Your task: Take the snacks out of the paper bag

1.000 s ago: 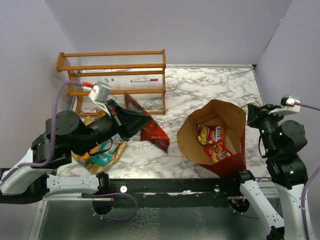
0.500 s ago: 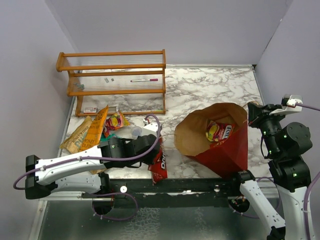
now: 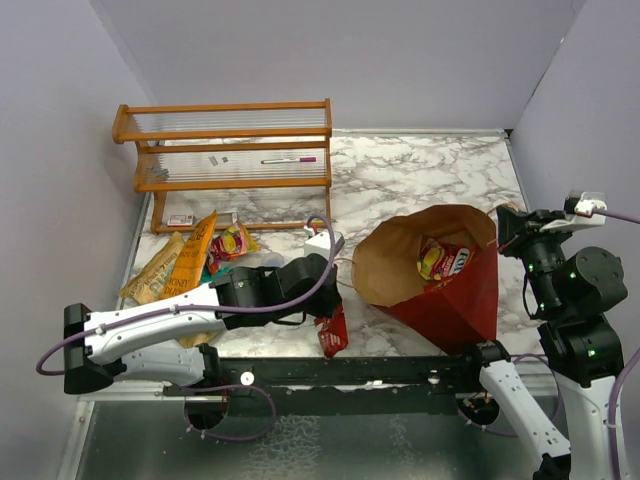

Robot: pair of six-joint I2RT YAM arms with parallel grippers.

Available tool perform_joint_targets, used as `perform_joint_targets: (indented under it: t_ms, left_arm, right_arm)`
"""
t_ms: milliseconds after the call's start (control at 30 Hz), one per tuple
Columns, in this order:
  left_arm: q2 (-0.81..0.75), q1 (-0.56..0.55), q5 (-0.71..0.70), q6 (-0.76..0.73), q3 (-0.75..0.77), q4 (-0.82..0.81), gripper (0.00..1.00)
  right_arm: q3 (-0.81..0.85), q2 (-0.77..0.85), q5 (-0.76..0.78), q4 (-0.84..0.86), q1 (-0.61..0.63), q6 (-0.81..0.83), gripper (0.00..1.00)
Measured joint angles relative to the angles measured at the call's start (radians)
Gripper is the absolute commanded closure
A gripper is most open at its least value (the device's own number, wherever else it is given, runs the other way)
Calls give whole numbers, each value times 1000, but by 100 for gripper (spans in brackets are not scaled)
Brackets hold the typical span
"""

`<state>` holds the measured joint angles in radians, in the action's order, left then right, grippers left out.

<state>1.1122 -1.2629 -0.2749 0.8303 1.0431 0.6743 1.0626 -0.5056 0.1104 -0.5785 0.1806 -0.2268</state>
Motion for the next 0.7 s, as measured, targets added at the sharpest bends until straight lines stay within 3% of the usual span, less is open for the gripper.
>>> perform_joint_targets:
  t_ms: [300, 700]
  left_arm:
    - [-64, 14, 5, -8, 10, -36, 100]
    - [-181, 78, -240, 212, -107, 356, 100]
  right_arm:
    - [0, 8, -18, 0, 0, -4, 98]
    - [0, 11, -23, 0, 0, -4, 98]
